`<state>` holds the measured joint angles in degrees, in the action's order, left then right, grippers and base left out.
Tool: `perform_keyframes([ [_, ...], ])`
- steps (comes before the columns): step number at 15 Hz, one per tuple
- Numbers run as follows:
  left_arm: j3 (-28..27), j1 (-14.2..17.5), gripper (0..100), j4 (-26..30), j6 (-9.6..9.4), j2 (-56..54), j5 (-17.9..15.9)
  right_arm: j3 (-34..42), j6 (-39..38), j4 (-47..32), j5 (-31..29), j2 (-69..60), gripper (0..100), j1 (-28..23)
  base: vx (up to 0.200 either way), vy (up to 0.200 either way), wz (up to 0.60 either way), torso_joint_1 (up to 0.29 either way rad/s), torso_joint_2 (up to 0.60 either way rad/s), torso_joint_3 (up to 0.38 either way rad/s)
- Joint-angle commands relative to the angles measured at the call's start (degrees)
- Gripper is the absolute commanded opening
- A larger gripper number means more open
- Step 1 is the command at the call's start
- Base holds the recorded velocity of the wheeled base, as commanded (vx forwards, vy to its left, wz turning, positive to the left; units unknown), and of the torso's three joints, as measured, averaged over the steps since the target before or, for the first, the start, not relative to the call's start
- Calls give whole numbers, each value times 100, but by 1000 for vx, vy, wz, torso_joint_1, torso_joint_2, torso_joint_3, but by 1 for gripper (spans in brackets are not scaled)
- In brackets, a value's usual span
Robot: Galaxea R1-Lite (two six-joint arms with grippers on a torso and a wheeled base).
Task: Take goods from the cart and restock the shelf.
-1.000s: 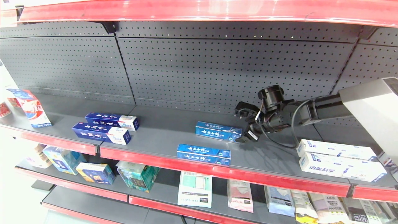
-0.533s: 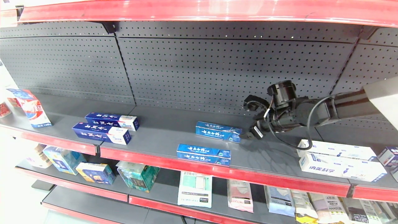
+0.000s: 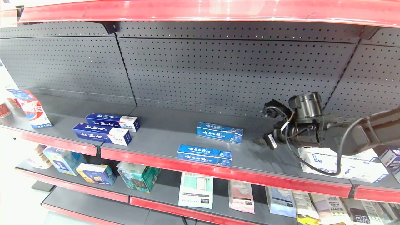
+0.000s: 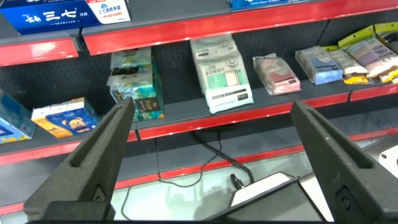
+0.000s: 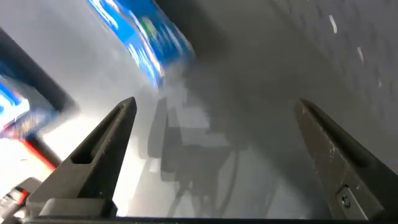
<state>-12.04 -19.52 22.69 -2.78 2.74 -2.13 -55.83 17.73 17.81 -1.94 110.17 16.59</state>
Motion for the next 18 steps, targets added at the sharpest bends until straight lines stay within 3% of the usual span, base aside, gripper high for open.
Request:
perform_keyframes([
  [1,0,1,100,-1,14,7,2,486,-560,223,-123,-487,100,-51,0,0,0,0,0,0],
  [4,0,1,100,-1,14,-19,2,512,-946,548,-421,-698,100,-306,0,0,0,0,0,0],
  [7,0,9,100,-1,14,-37,20,864,-2089,548,-1063,-1524,100,-306,0,0,0,0,0,0],
  [9,0,9,100,-1,14,-46,55,1523,-2432,548,-1388,-2359,100,-270,0,0,0,0,0,0],
  [11,0,9,100,-1,14,-37,55,2270,-2414,548,-1441,-3168,100,-235,0,0,0,0,0,0],
  [12,0,9,100,-1,14,-19,64,2991,-2282,548,-1669,-4021,100,-253,0,0,0,0,0,0],
  [13,-8,9,100,-1,14,-11,64,3175,-2186,539,-1845,-4302,100,-306,0,0,0,0,0,0],
  [14,-8,18,100,-1,5,51,81,3421,-2045,478,-2320,-4856,100,-613,0,0,0,0,0,0],
  [16,-61,36,100,-27,5,192,240,3658,-1729,399,-2575,-5576,100,-1255,0,0,0,0,0,0],
  [18,-123,36,100,-634,375,763,486,3931,-1210,-6,-2434,-6332,100,-2019,0,0,0,0,0,0],
])
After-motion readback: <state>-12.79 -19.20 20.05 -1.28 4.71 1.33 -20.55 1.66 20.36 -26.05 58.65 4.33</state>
